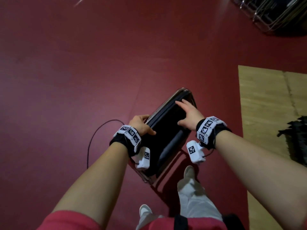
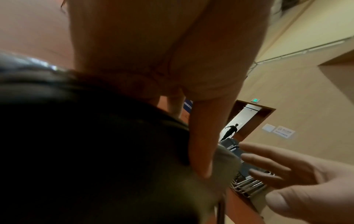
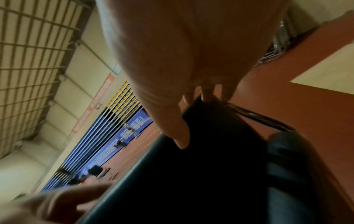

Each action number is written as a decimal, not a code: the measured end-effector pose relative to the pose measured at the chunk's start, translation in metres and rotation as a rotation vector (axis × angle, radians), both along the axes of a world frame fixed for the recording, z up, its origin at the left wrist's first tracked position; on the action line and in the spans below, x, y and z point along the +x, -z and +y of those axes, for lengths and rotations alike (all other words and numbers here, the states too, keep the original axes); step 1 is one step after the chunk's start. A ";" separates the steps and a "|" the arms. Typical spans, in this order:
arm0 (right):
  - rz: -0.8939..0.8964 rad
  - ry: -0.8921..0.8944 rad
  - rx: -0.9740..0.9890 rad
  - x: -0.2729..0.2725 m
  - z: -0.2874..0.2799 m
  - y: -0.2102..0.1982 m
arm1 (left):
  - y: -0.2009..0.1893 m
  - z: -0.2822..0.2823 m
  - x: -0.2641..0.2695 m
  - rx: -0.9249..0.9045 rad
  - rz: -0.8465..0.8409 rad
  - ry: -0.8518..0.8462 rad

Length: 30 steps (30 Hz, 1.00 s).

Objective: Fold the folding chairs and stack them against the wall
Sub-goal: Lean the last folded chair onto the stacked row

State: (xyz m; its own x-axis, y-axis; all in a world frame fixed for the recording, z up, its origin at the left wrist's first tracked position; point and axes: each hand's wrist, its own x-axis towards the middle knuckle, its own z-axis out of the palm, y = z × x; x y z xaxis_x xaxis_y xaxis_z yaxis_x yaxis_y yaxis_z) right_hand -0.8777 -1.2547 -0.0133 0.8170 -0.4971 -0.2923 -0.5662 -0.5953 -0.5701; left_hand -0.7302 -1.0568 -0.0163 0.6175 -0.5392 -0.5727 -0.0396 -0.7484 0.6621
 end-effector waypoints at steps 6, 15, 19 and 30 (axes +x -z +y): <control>0.168 -0.312 -0.342 0.050 -0.079 0.005 | -0.016 -0.057 0.048 0.069 -0.107 0.193; 0.229 -0.454 -0.323 0.100 -0.122 0.021 | -0.007 -0.064 0.099 0.169 -0.147 0.196; 0.213 -0.462 -0.330 0.133 -0.116 0.024 | 0.007 -0.041 0.113 0.167 -0.300 -0.063; 0.172 -0.369 -0.324 0.167 -0.122 0.030 | 0.068 0.014 0.149 -0.256 -0.040 -0.631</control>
